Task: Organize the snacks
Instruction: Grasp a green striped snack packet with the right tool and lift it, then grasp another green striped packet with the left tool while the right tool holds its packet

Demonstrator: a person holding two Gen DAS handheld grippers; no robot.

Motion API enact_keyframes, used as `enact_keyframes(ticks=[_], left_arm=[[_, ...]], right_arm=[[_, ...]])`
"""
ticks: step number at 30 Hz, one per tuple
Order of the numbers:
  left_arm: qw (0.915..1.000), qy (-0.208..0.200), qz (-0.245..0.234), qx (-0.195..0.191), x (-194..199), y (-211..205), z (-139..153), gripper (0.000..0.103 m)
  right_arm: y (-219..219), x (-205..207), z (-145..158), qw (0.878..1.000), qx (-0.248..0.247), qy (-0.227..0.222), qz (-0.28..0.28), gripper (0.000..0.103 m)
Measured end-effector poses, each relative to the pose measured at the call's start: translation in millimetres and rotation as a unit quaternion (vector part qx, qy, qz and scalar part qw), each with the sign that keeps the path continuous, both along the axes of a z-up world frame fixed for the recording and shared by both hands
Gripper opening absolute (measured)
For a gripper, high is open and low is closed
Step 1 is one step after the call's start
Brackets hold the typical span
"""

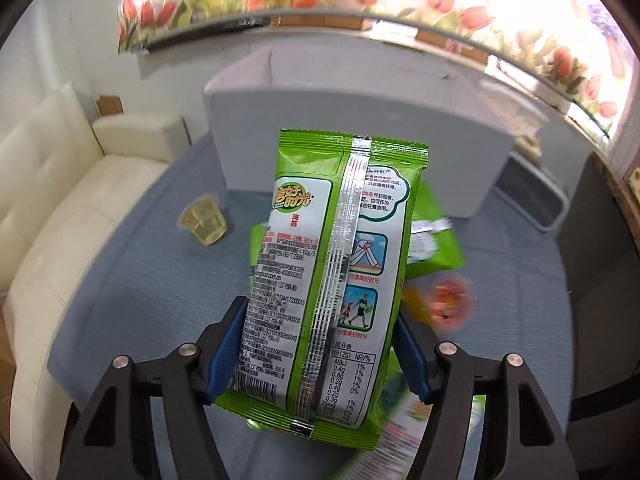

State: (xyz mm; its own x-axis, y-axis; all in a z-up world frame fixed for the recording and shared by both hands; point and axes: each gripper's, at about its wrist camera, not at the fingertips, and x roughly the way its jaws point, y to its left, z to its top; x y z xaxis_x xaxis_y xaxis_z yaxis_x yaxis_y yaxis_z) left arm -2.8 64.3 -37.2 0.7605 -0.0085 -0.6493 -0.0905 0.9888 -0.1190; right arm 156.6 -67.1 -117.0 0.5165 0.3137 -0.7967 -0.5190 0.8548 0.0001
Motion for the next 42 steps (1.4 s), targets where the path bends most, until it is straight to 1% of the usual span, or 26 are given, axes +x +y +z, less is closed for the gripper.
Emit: enact_keyframes(ticks=[1, 3, 6, 7, 9, 10, 12, 13, 14, 16, 18, 19, 20, 21, 22, 24, 26, 27, 28, 29, 30, 33, 38, 42], left_arm=[[0.9999, -0.001, -0.009, 0.005, 4.0, -1.7, -1.0, 0.103], [0.9992, -0.005, -0.032, 0.023, 15.2, -8.4, -4.5, 0.103], [0.9953, -0.02, -0.078, 0.052, 39.1, -25.5, -13.9, 0.103], [0.9922, -0.019, -0.107, 0.061, 53.0, -33.6, -21.3, 0.103], [0.9876, -0.005, -0.14, 0.072, 73.6, -45.2, -31.6, 0.103], [0.9838, -0.003, -0.159, 0.083, 88.2, -53.3, -38.9, 0.103], [0.9778, -0.006, -0.188, 0.093, 108.3, -63.5, -47.0, 0.103], [0.9741, -0.004, -0.203, 0.1, 123.4, -68.9, -55.6, 0.103], [0.9725, 0.001, -0.209, 0.102, 132.3, -71.2, -60.5, 0.103], [0.9673, 0.023, -0.231, 0.101, 157.7, -75.9, -79.3, 0.103], [0.9614, 0.054, -0.251, 0.1, 181.0, -76.2, -101.1, 0.103], [0.959, 0.062, -0.257, 0.101, 188.9, -76.8, -108.4, 0.103], [0.9562, 0.071, -0.263, 0.108, 197.7, -77.2, -117.6, 0.103], [0.9555, 0.074, -0.262, 0.115, 203.1, -76.9, -122.5, 0.103], [0.956, 0.079, -0.255, 0.121, 211.4, -75.7, -129.0, 0.103], [0.9557, 0.094, -0.259, 0.103, 223.7, -73.2, -137.4, 0.103], [0.9542, 0.103, -0.263, 0.1, 229.4, -73.4, -142.2, 0.103], [0.9541, 0.101, -0.259, 0.112, 231.1, -74.2, -143.8, 0.098], [0.9544, 0.1, -0.256, 0.116, 232.6, -73.4, -143.9, 0.089], [0.9549, 0.103, -0.255, 0.111, 233.5, -72.1, -143.5, 0.077], [0.9564, 0.106, -0.253, 0.1, 234.7, -69.7, -141.5, 0.077], [0.9585, 0.096, -0.256, 0.081, 228.8, -62.7, -131.8, 0.076], [0.9634, 0.068, -0.249, 0.072, 208.1, -54.3, -104.9, 0.076], [0.9733, 0.055, -0.218, 0.048, 190.1, -39.1, -70.9, 0.076]], right_arm=[[-6.6, 2.0, 6.2, 1.0, 0.006, -0.001, -0.003, 0.072], [-33.2, -3.0, 18.2, 1.0, 0.025, -0.002, -0.014, 0.072], [-67.0, -11.7, 29.3, 0.999, 0.043, -0.005, -0.034, 0.072], [-72.2, -14.4, 32.5, 0.998, 0.045, -0.008, -0.039, 0.072], [-90.9, -24.9, 37.8, 0.997, 0.047, -0.016, -0.056, 0.072], [-100.6, -30.3, 40.3, 0.997, 0.05, -0.016, -0.062, 0.072], [-115.4, -38.8, 45.2, 0.996, 0.05, -0.017, -0.075, 0.072], [-121.9, -41.8, 45.7, 0.995, 0.05, -0.018, -0.081, 0.072], [-128.0, -43.9, 46.8, 0.994, 0.053, -0.018, -0.089, 0.072], [-140.1, -49.3, 47.6, 0.993, 0.063, -0.015, -0.099, 0.072], [-148.6, -57.0, 50.4, 0.991, 0.071, -0.016, -0.109, 0.072], [-152.8, -60.0, 51.4, 0.991, 0.072, -0.018, -0.111, 0.072], [-154.3, -61.6, 52.3, 0.991, 0.073, -0.019, -0.112, 0.072], [-155.3, -63.1, 53.3, 0.991, 0.071, -0.02, -0.113, 0.072], [-156.8, -64.3, 53.9, 0.991, 0.067, -0.022, -0.113, 0.072], [-159.4, -64.6, 56.1, 0.991, 0.063, -0.025, -0.117, 0.072], [-159.9, -64.2, 58.8, 0.991, 0.063, -0.028, -0.116, 0.072], [-159.6, -64.1, 59.5, 0.991, 0.063, -0.031, -0.117, 0.072], [-160.7, -65.7, 60.1, 0.99, 0.064, -0.032, -0.118, 0.072], [-161.2, -66.2, 60.7, 0.99, 0.065, -0.032, -0.119, 0.072], [-162.0, -68.9, 60.4, 0.99, 0.066, -0.033, -0.121, 0.072], [-161.2, -69.1, 59.0, 0.99, 0.068, -0.031, -0.12, 0.072], [-155.2, -64.8, 54.8, 0.991, 0.072, -0.028, -0.106, 0.072], [-141.0, -51.8, 53.2, 0.993, 0.076, -0.025, -0.088, 0.072]])
